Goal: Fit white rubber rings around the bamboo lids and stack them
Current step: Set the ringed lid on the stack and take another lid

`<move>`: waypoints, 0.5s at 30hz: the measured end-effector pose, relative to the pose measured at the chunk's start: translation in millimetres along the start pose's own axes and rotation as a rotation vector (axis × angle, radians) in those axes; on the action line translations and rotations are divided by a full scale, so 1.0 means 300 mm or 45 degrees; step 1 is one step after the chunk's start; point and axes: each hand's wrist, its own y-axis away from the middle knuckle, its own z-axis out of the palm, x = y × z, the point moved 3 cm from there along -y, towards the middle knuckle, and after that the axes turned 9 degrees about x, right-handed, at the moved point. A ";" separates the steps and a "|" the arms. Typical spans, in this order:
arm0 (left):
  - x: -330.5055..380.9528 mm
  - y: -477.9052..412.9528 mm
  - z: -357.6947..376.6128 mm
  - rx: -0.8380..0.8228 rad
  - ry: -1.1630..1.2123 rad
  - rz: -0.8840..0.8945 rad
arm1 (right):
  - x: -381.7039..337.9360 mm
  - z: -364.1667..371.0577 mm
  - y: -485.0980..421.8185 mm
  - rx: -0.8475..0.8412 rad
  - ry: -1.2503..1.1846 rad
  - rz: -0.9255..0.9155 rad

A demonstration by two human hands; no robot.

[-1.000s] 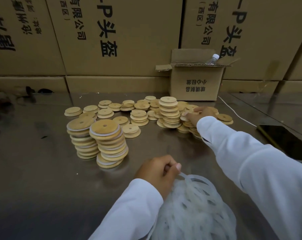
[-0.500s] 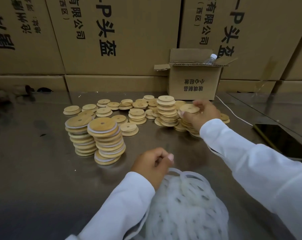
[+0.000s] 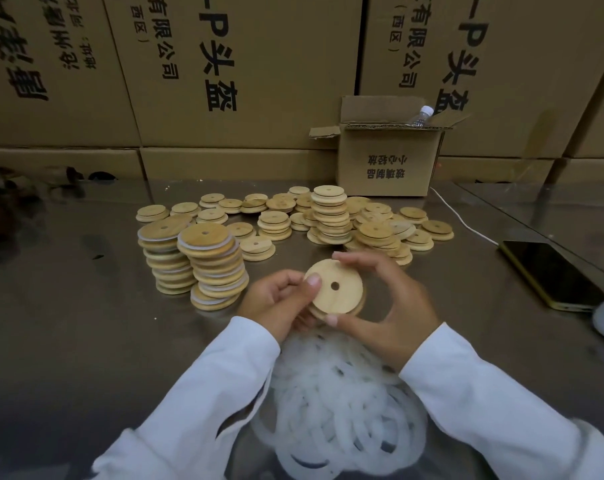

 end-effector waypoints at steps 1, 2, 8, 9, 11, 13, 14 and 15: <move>-0.003 0.002 -0.001 0.008 -0.010 0.010 | -0.002 0.004 0.002 -0.024 0.009 -0.032; -0.004 0.003 -0.001 0.011 -0.016 0.016 | -0.003 0.006 0.004 -0.051 0.004 -0.045; -0.002 -0.016 -0.020 0.115 0.003 0.041 | 0.032 -0.053 -0.018 -0.010 -0.017 0.078; -0.002 -0.019 -0.021 0.122 0.018 0.029 | 0.045 -0.065 -0.023 -0.025 0.015 0.125; -0.004 -0.024 -0.020 0.114 0.052 -0.001 | 0.078 -0.071 -0.021 -0.198 0.146 0.221; -0.008 -0.026 -0.017 0.083 0.058 -0.025 | 0.110 -0.062 -0.010 -0.406 0.246 0.300; -0.010 -0.025 -0.015 0.061 0.057 -0.037 | 0.121 -0.058 -0.006 -0.459 0.269 0.322; -0.012 -0.025 -0.013 0.041 0.063 -0.048 | 0.130 -0.055 -0.004 -0.479 0.293 0.324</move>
